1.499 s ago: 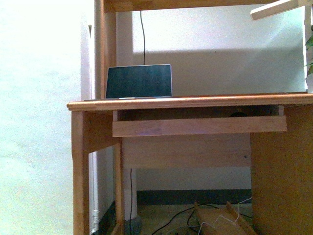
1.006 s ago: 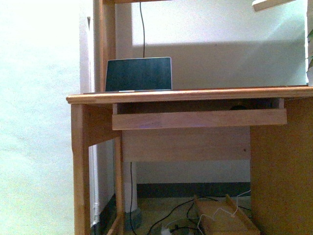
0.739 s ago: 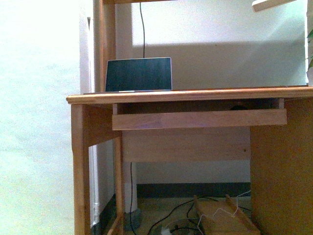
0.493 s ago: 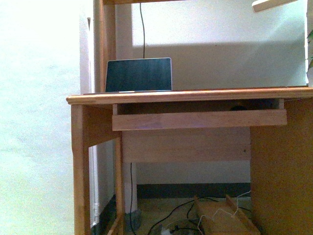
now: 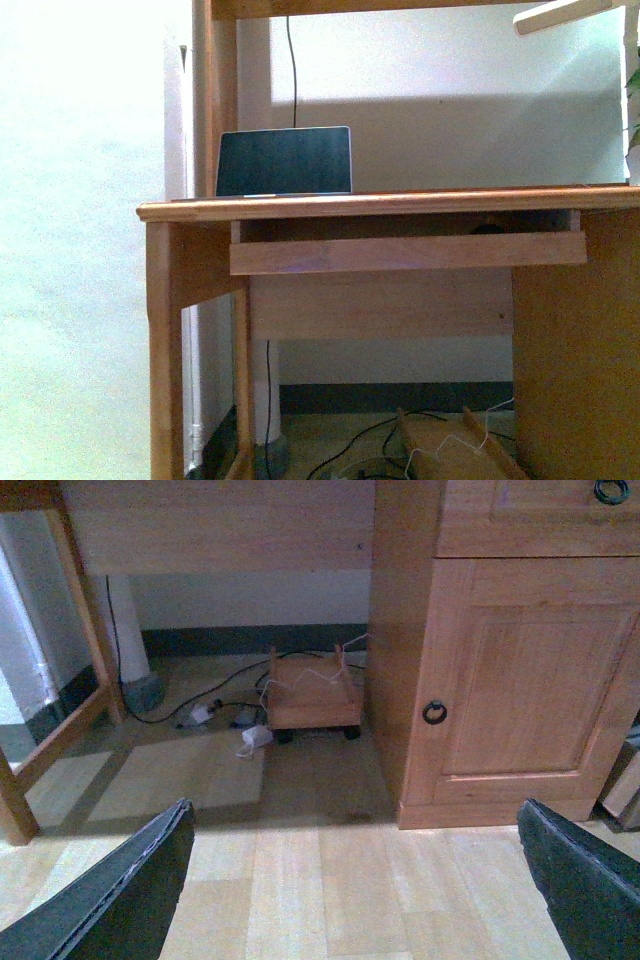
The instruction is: Place mouse
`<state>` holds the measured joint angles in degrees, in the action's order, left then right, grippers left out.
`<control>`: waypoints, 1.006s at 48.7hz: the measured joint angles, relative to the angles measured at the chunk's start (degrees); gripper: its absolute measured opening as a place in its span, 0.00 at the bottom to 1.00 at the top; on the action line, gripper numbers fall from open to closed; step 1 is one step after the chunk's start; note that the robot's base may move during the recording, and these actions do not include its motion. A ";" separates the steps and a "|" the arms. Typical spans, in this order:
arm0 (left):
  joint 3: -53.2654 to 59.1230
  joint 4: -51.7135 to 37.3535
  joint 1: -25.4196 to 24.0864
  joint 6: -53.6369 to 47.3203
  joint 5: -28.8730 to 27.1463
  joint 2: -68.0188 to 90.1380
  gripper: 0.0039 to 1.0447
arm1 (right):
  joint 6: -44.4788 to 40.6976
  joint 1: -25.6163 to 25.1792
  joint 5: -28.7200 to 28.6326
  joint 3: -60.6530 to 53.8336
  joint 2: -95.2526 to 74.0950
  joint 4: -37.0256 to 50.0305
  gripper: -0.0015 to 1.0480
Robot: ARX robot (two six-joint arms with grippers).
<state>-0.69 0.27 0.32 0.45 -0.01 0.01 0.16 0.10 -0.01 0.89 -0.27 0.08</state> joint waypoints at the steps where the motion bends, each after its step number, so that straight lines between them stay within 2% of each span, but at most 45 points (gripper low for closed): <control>1: 0.00 0.00 0.00 0.00 0.00 0.00 0.93 | 0.00 0.00 0.00 0.00 0.00 0.00 0.93; 49: 0.00 0.00 0.00 0.00 0.00 0.00 0.93 | 0.00 0.00 -0.02 0.00 0.02 0.00 0.93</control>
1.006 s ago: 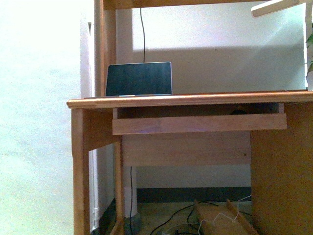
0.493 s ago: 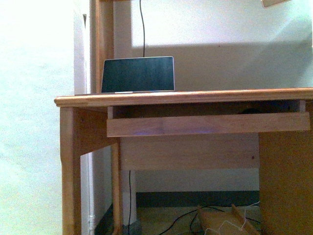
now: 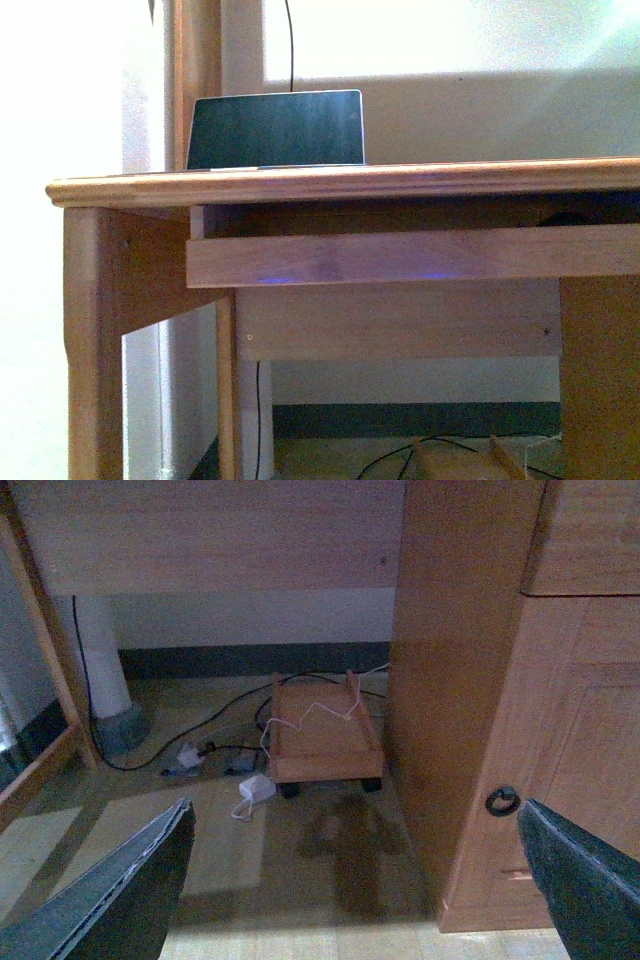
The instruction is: Place mouse
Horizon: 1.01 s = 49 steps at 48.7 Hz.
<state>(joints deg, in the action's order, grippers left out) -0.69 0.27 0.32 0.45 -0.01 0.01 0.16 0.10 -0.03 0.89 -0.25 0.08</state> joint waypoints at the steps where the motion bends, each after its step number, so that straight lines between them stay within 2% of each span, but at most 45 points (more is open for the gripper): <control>1: 0.00 0.00 0.00 0.00 0.00 0.00 0.93 | 0.00 0.00 0.00 0.00 0.00 0.00 0.93; 49: 0.00 0.00 0.00 0.00 0.00 0.02 0.93 | 0.00 0.00 0.02 0.00 -0.02 -0.09 0.93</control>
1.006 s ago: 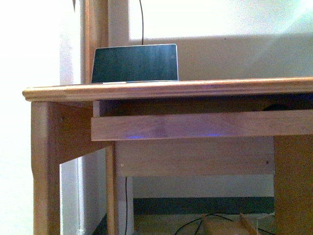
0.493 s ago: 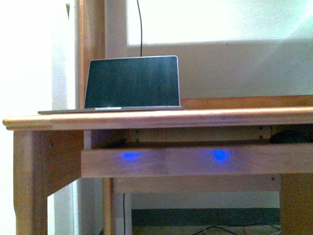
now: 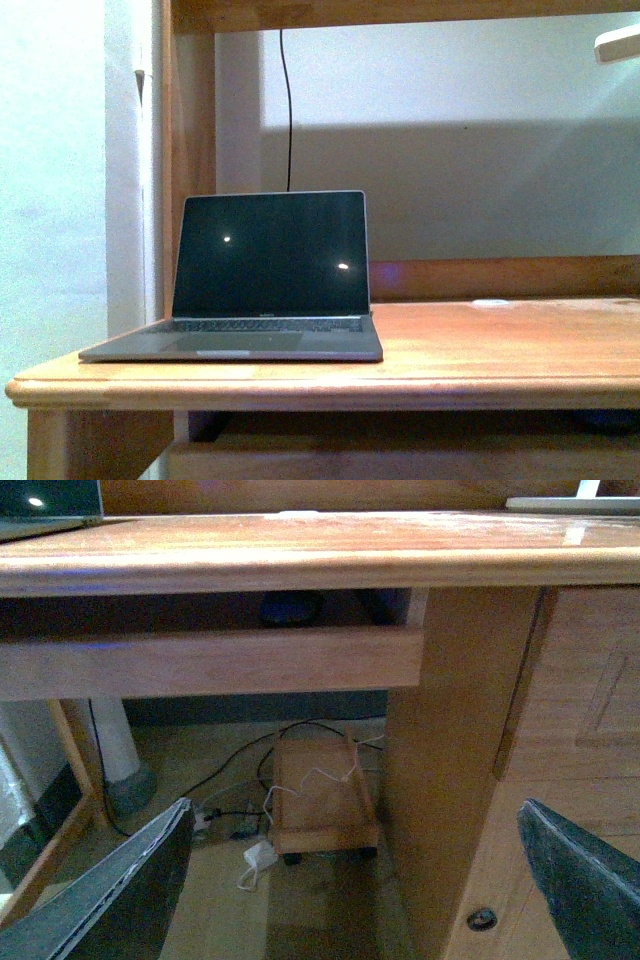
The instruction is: Place mouse
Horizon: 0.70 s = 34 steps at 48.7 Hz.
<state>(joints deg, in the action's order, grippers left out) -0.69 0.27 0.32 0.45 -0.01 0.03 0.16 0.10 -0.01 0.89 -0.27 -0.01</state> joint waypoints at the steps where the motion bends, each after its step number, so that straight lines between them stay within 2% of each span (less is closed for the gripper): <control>1: 0.00 0.00 0.00 0.00 0.00 0.00 0.93 | 0.00 0.00 -0.02 0.00 0.00 0.00 0.93; 11: 0.00 0.04 0.00 0.15 -0.15 0.04 0.93 | 0.00 0.00 -0.02 0.00 0.00 0.00 0.93; 16: -2.27 6.14 0.55 6.43 -3.30 4.37 0.93 | 0.02 0.00 0.00 0.00 0.02 0.00 0.93; 21: -3.15 3.80 0.59 10.08 -0.20 14.38 0.93 | 0.00 0.00 -0.02 0.00 0.00 0.00 0.93; 26: -7.15 -4.70 0.52 2.97 6.38 28.44 0.93 | 0.00 0.00 -0.02 0.00 0.00 0.00 0.93; 34: -14.21 -14.67 0.70 -14.23 9.38 46.05 0.93 | 0.00 0.00 0.00 0.00 0.00 0.00 0.93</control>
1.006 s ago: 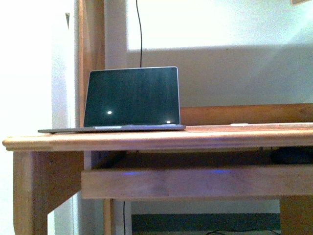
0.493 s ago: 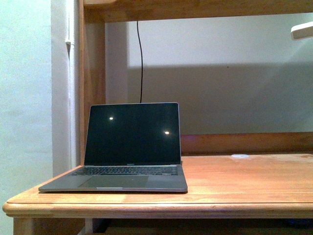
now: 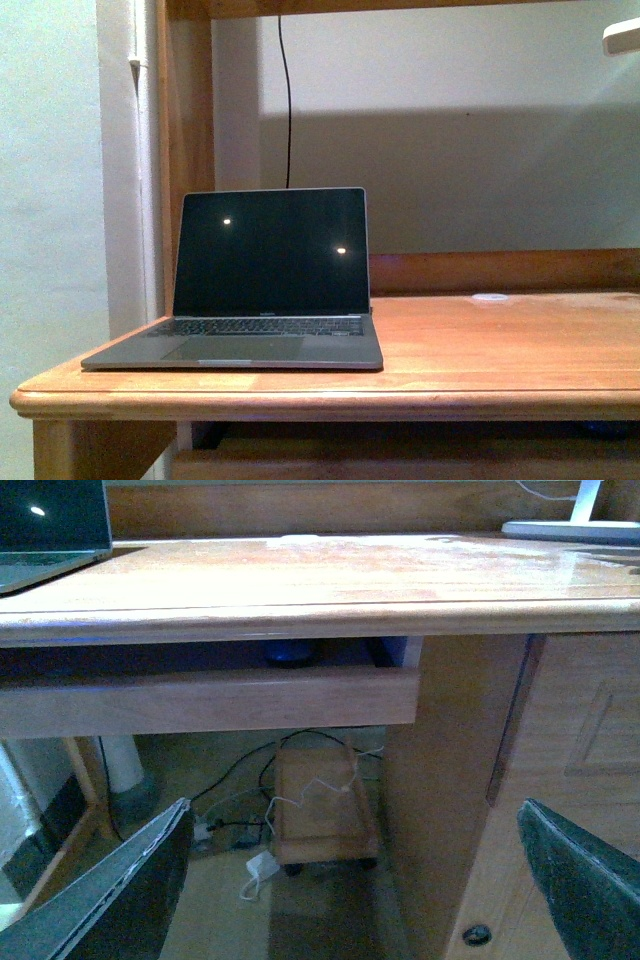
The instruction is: Place mouse
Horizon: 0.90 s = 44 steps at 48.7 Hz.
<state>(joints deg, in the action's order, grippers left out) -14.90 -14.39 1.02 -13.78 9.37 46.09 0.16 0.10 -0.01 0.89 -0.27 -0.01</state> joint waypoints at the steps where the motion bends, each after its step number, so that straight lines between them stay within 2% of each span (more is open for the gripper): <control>1: -1.60 -1.75 0.13 -3.56 0.37 3.74 0.93 | 0.02 0.00 -0.02 0.00 0.00 0.00 0.93; 10: -10.60 -13.49 3.17 -36.04 1.27 27.54 0.93 | 0.00 0.00 -0.02 0.00 0.00 0.00 0.93; 22: -18.60 -24.85 6.08 -60.92 5.31 47.12 0.93 | 0.00 0.00 -0.02 0.00 0.00 0.00 0.93; 34: -26.36 -30.82 6.95 -69.20 8.52 57.70 0.93 | 0.00 0.00 -0.02 0.00 0.00 0.00 0.93; 44: -31.67 -31.76 7.72 -70.88 9.75 63.52 0.93 | 0.00 0.00 -0.02 0.00 0.00 0.00 0.93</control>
<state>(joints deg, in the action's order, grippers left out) -46.57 -46.15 8.73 -84.66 19.11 109.60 0.16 0.10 -0.03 0.89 -0.27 -0.01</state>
